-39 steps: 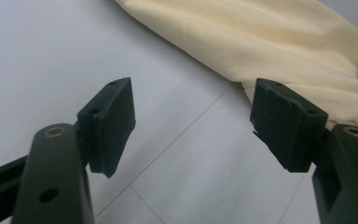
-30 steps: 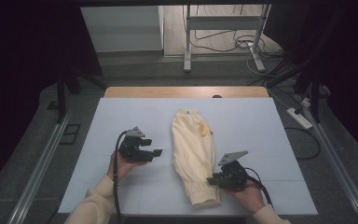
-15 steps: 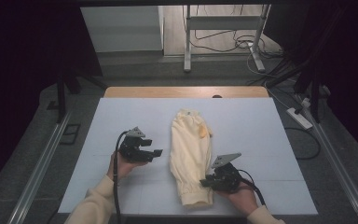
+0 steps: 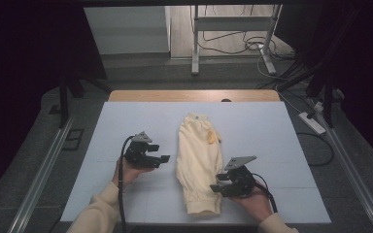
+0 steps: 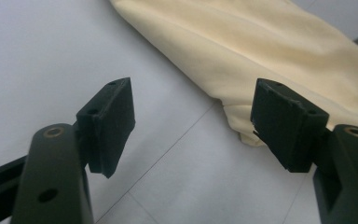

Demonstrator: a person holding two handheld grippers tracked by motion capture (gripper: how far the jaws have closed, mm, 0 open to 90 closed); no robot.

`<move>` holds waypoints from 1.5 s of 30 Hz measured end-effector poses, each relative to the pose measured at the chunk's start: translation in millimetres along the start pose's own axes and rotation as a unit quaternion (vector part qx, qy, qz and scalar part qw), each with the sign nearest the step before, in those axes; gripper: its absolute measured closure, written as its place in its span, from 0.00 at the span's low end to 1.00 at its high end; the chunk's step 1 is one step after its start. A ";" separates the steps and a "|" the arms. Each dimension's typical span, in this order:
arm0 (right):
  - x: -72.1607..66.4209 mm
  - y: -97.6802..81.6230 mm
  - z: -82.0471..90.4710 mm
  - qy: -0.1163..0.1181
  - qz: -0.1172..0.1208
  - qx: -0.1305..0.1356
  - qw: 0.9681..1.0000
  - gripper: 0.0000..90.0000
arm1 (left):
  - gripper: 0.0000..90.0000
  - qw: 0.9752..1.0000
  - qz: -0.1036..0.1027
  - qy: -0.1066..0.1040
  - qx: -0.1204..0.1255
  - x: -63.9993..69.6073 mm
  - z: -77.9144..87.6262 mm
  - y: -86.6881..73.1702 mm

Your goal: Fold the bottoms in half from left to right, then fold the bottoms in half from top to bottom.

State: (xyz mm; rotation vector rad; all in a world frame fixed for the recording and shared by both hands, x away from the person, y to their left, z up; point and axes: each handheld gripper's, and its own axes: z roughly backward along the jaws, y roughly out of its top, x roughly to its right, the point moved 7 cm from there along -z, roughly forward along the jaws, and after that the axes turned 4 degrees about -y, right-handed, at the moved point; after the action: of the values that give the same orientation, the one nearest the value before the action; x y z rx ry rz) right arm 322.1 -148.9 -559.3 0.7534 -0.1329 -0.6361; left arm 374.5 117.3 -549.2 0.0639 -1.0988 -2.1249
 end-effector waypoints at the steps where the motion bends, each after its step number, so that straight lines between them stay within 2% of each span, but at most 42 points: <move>1: 2.6 1.0 1.6 -0.004 -0.006 0.006 1.000 0.45 | 0.33 1.000 -0.001 -0.001 0.000 0.2 -0.3 0.0; 4: 9.1 3.5 5.0 -0.008 -0.011 0.020 1.000 0.42 | 0.33 1.000 -0.001 -0.004 -0.001 1.0 -1.0 0.2; 7: 13.4 4.3 6.4 -0.011 -0.012 0.022 1.000 0.40 | 0.33 1.000 -0.002 -0.004 0.000 1.6 -0.7 0.5; 15: 21.2 6.1 11.6 -0.027 0.005 0.039 0.999 0.37 | 0.33 1.000 0.005 0.000 0.001 -0.6 -0.2 0.5; 21: 25.6 7.8 16.4 -0.035 0.007 0.051 0.998 0.36 | 0.32 1.000 0.007 -0.004 0.009 -1.2 1.0 1.6; 35: 33.3 13.4 18.0 -0.046 0.009 0.055 0.997 0.36 | 0.31 1.000 0.009 -0.005 0.011 -1.1 -2.2 4.7; 45: 46.9 20.6 10.2 -0.055 0.007 0.047 0.997 0.36 | 0.31 1.000 0.013 -0.007 0.006 -5.7 -12.7 10.4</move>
State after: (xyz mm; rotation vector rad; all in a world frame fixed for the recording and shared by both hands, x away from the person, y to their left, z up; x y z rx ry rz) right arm 366.5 -170.9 -543.0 0.8069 -0.2709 -0.6610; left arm 389.2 108.4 -551.3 0.0397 -1.1161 -2.0988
